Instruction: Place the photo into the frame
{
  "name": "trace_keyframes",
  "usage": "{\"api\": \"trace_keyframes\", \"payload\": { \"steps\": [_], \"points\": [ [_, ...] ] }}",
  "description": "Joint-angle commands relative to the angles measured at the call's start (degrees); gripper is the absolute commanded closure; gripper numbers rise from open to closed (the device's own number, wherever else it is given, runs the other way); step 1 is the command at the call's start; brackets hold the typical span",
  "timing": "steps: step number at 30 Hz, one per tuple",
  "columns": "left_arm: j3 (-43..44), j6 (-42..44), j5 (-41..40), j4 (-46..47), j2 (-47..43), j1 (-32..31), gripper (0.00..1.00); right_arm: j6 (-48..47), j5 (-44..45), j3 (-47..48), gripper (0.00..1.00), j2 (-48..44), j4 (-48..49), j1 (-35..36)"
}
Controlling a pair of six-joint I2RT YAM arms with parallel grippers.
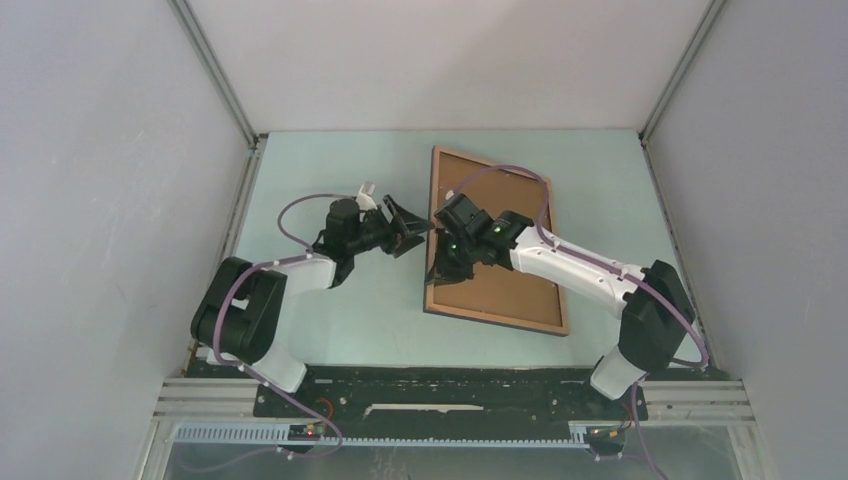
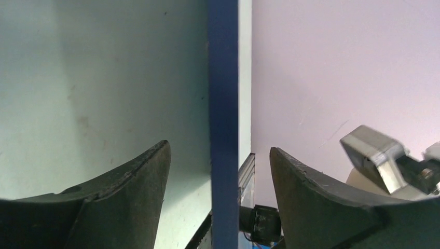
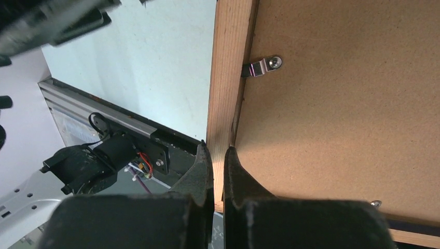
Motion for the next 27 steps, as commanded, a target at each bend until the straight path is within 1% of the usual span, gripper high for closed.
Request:
{"api": "trace_keyframes", "payload": {
  "steps": [1,5,9,12,14,15,17,20,23,27],
  "points": [
    [5.86,3.07,-3.52,1.33,0.93,-1.36,0.25,-3.37,-1.85,-0.02,1.00,-5.15,4.90,-0.34],
    [8.05,6.65,-7.63,-2.51,2.19,-3.30,0.30,-3.53,-2.54,-1.41,1.00,-6.06,5.78,-1.01],
    [11.27,8.03,-8.72,-4.57,4.00,-4.78,0.40,-3.89,-3.90,-2.17,1.00,-6.75,6.88,-1.45],
    [12.80,9.35,-9.97,-6.10,4.44,-5.42,0.43,-4.37,-3.93,-2.64,1.00,-7.47,7.14,-1.63],
    [13.90,9.79,-10.43,-7.55,4.61,-5.87,0.47,-4.40,-3.57,-3.21,1.00,-8.19,7.19,-1.81],
    [14.46,10.13,-10.59,-8.30,4.68,-6.05,0.50,-4.44,-3.10,-3.56,1.00,-8.73,7.20,-1.80],
    [15.38,10.91,-11.07,-9.65,4.60,-6.28,0.62,-4.39,-2.27,-4.53,1.00,-9.80,7.56,-1.91],
    [16.96,11.66,-11.11,-11.13,5.08,-6.58,0.74,-4.90,-1.71,-5.17,1.00,-11.01,7.81,-1.99],
    [17.87,10.15,-9.26,-9.59,6.99,-6.94,0.77,-5.72,-0.73,-5.22,1.00,-12.41,7.22,-2.12],
    [18.51,9.37,-8.58,-8.00,7.60,-7.21,0.75,-7.07,-0.98,-5.19,1.00,-14.26,6.43,-2.47]
  ]
}}
